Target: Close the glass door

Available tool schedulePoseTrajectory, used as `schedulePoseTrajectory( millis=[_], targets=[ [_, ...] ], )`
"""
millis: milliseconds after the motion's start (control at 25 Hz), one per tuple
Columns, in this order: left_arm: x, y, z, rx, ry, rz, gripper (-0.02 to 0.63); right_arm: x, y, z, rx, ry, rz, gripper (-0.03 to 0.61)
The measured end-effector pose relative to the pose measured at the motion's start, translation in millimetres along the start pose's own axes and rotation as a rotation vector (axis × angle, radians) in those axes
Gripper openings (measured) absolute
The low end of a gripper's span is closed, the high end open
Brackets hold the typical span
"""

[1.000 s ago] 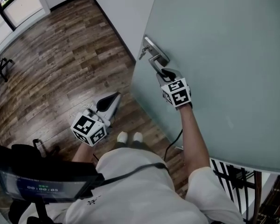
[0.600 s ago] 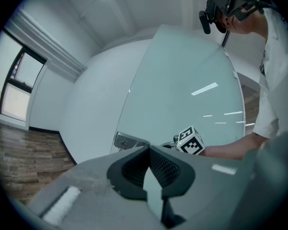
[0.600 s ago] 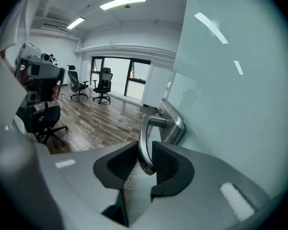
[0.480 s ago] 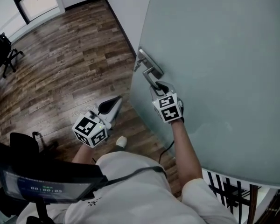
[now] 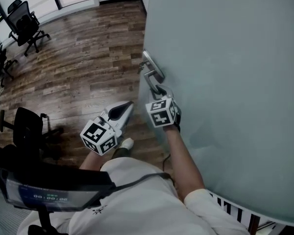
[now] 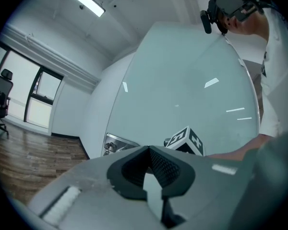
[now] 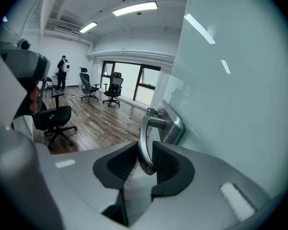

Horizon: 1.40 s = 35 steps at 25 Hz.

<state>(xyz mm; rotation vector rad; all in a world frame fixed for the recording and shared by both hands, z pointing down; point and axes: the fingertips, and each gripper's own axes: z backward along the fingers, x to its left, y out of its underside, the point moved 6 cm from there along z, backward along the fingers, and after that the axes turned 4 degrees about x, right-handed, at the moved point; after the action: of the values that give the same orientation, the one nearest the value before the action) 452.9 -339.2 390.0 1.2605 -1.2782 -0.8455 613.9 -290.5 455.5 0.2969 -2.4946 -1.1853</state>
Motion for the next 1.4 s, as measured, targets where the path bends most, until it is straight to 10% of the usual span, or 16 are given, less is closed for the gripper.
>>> schedulePoseTrajectory(
  millis=[800,1400],
  targets=[
    [-91,62,164,-0.023,-0.47,0.055,0.005,114,-4,24,-0.039,-0.161,0.067,0.098],
    [-112,84,229,-0.035,-0.501,0.071,0.005,169,2,48,-0.038,-0.248,0.148,0.094]
  ],
)
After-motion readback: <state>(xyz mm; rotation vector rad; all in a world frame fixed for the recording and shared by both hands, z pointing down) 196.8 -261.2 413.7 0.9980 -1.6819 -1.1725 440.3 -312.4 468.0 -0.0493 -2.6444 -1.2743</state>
